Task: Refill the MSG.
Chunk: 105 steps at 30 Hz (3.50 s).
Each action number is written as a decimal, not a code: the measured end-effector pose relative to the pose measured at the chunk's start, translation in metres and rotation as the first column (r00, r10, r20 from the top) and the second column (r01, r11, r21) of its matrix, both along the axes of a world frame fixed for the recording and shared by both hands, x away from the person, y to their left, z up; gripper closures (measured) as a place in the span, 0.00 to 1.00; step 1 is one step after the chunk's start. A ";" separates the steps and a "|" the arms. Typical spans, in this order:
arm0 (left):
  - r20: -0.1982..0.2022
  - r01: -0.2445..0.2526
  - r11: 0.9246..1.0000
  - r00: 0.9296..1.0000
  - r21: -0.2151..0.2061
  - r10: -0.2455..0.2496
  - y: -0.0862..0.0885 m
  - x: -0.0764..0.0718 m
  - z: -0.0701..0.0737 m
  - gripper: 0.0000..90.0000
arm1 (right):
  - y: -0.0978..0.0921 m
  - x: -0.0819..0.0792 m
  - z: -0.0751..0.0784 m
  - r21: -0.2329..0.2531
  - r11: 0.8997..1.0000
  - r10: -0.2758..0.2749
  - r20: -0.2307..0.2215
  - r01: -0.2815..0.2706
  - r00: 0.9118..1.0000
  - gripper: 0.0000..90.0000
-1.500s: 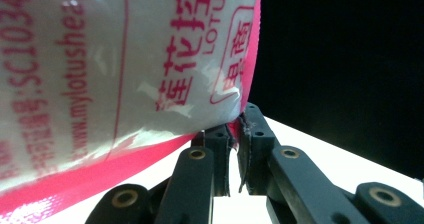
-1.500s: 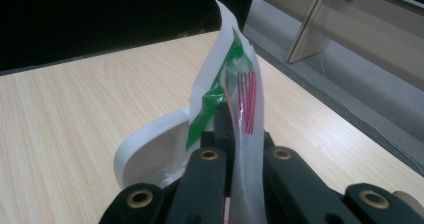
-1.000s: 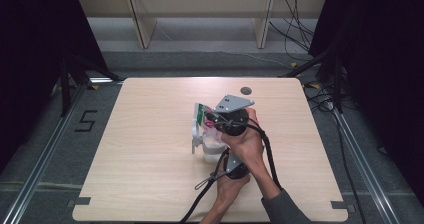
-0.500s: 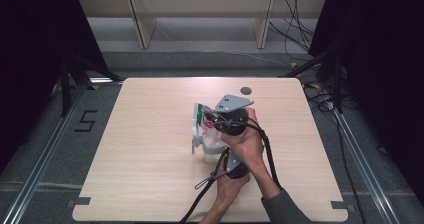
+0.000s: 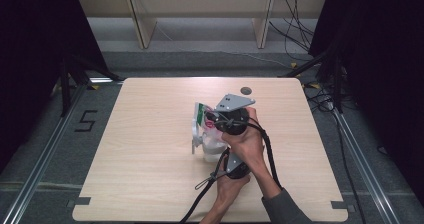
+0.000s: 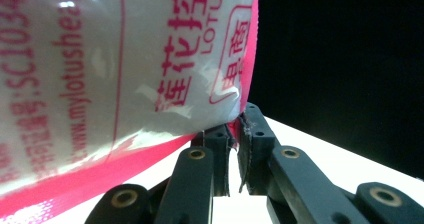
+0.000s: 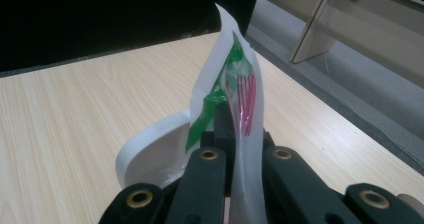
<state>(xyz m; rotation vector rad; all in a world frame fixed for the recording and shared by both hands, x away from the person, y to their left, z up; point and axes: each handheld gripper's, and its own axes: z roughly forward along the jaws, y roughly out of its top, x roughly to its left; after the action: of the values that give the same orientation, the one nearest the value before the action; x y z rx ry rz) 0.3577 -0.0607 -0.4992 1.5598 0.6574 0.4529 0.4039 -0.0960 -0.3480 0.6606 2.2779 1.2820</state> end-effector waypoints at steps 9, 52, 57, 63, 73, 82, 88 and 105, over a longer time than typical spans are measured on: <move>0.004 0.002 1.000 1.000 -0.013 -0.002 0.000 0.000 0.000 0.92 | 0.000 0.000 0.001 -0.003 1.000 0.005 0.027 -0.005 1.000 1.00; 0.015 -0.002 0.999 1.000 0.043 0.001 0.005 -0.004 -0.001 0.92 | -0.011 -0.001 0.008 0.045 0.999 0.022 0.008 -0.023 1.000 1.00; 0.019 -0.007 0.998 1.000 0.062 0.006 0.008 -0.006 -0.001 0.92 | -0.020 -0.004 0.013 0.083 0.996 0.035 0.015 -0.036 0.999 1.00; 0.004 -0.017 0.999 1.000 0.032 0.017 0.013 -0.009 -0.006 0.92 | -0.032 -0.004 0.017 0.141 0.989 0.049 -0.017 -0.046 0.999 1.00; 0.012 -0.037 0.997 0.999 0.067 0.036 0.023 -0.014 -0.011 0.92 | -0.054 -0.007 0.021 0.202 0.978 0.059 -0.006 -0.056 0.998 1.00; 0.013 -0.043 0.995 0.999 0.089 0.042 0.033 -0.018 -0.016 0.92 | -0.066 -0.015 0.022 0.219 0.973 0.081 -0.006 -0.078 0.997 1.00; 0.025 -0.054 0.993 0.998 0.103 0.051 0.045 -0.019 -0.017 0.93 | -0.079 -0.016 0.019 0.273 0.957 0.097 0.004 -0.095 0.995 1.00; 0.015 -0.091 0.993 0.996 0.081 0.090 0.064 -0.034 -0.020 0.93 | -0.109 -0.028 0.011 0.344 0.933 0.122 -0.026 -0.106 0.992 1.00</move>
<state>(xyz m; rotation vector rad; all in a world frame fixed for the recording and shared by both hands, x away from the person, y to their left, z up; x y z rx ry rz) 0.3242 0.0031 -0.5195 1.6079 0.7106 0.5621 0.3757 -0.2051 -0.3370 0.6863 2.1752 1.7616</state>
